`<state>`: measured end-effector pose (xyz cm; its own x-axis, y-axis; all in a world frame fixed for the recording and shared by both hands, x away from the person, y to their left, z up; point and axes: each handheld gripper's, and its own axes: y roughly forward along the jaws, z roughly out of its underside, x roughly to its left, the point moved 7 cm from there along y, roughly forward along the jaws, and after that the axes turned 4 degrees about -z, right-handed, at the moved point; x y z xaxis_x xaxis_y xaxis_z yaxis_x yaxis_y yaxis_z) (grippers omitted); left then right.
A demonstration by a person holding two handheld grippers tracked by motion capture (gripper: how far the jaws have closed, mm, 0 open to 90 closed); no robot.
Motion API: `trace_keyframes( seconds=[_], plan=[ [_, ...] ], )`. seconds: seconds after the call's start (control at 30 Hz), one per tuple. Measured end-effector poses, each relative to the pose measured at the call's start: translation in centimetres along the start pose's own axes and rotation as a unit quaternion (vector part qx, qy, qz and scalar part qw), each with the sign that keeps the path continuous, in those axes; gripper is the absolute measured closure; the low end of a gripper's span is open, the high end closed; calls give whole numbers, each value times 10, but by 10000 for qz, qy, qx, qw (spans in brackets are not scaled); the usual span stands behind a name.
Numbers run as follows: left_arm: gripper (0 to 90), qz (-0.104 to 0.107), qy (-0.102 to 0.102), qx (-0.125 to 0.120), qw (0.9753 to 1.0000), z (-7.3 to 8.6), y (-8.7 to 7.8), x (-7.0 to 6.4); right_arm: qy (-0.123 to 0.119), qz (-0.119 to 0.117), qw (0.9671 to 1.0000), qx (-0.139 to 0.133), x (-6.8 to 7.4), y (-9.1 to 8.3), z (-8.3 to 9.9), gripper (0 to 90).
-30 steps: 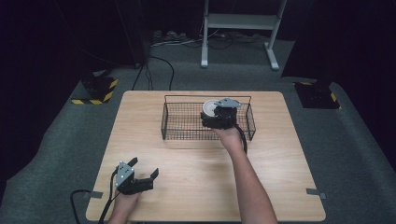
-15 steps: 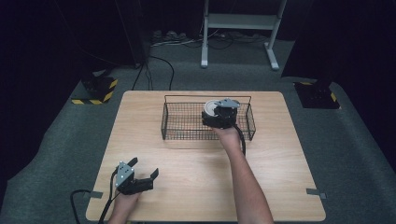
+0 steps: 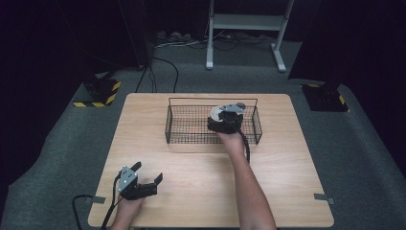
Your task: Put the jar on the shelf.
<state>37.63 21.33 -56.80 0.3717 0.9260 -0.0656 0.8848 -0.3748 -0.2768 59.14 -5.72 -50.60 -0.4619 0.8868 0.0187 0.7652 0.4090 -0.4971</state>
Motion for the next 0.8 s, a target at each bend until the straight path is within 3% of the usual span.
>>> trace_keyframes(
  seconds=[0.3, 0.73, 0.8],
  plan=[
    [3, 6, 2, -12, 10000, 0, 0, 0, 81, 38, 9998, 167, -2, 10, 13, 94],
    [3, 10, -5, -13, 10000, 0, 0, 0, 354, 42, 9962, 799, -8, 20, 28, 94],
    [3, 11, -5, -15, 10000, 0, 0, 0, 345, 34, 9962, 800, -8, 20, 28, 94]
  ],
)
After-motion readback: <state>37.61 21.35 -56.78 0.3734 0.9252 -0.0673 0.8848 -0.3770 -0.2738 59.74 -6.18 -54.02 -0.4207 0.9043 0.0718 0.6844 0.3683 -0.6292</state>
